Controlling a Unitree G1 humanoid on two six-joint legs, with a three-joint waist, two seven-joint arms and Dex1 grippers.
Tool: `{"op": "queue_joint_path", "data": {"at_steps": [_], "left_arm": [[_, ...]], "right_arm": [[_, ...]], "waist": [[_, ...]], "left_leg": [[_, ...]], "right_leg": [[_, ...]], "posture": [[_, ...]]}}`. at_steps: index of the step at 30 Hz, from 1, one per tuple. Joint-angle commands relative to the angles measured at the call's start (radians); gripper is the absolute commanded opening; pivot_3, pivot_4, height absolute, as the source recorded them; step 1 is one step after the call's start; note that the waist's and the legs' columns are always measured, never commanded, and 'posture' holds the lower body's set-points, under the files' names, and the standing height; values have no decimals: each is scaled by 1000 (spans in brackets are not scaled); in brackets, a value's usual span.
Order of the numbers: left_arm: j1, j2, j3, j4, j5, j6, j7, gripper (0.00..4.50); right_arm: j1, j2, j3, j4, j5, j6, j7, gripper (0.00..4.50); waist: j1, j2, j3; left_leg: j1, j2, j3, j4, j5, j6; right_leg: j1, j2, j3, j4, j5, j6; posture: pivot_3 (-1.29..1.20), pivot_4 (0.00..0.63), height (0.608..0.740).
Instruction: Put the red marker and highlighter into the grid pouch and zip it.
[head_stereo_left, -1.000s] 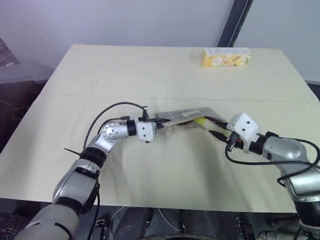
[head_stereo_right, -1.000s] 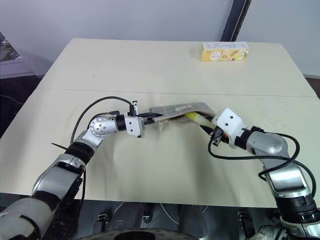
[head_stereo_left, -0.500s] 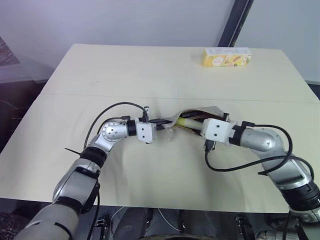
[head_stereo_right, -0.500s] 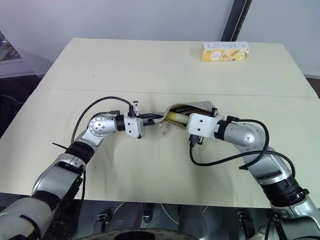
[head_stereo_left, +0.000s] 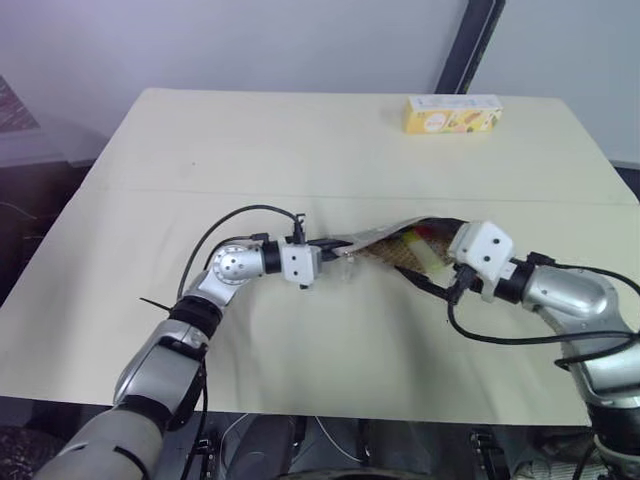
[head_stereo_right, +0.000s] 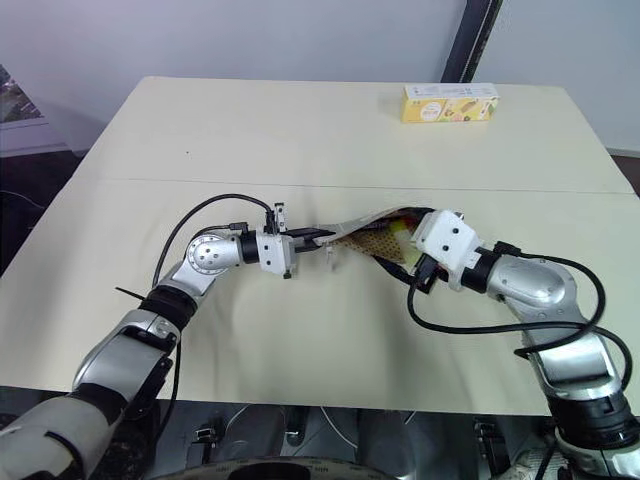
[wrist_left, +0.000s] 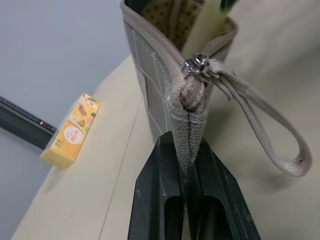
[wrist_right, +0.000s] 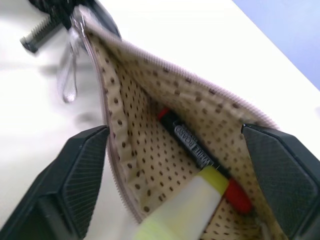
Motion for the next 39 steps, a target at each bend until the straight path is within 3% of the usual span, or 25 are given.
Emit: {"op": "queue_joint_path", "data": {"at_steps": [1, 14, 20, 26, 39], "left_arm": [[-6, -14, 27, -30, -40, 15, 4, 0], [-2, -21, 41, -49, -56, 55, 15, 0], [4, -11, 36, -57, -40, 56, 18, 0], [1, -14, 35, -57, -34, 55, 28, 0], [5, -12, 22, -63, -14, 43, 37, 0]], "right_arm": [[-10, -6, -61, -71, 63, 49, -18, 4465], [40, 26, -66, -114, 144, 165, -86, 4465], [58, 4, -143, -181, 368, 345, -73, 4465], [136, -88, -63, -116, 195, 335, -120, 4465], [-18, 77, -121, -40, 327, 563, -315, 4465]], "waist": [[1, 0, 0], [1, 0, 0], [1, 0, 0], [1, 0, 0], [1, 0, 0]], "left_leg": [[0, 0, 0, 0, 0, 0], [0, 0, 0, 0, 0, 0], [0, 0, 0, 0, 0, 0], [0, 0, 0, 0, 0, 0], [0, 0, 0, 0, 0, 1]], "right_leg": [[0, 0, 0, 0, 0, 0], [0, 0, 0, -1, 0, 0], [1, -1, 0, -1, 0, 0], [0, -1, -1, -1, 0, 0], [0, -1, -1, -2, 0, 0]], "posture": [[0, 150, 740], [0, 150, 740], [0, 150, 740], [0, 150, 740], [0, 150, 740]]}}
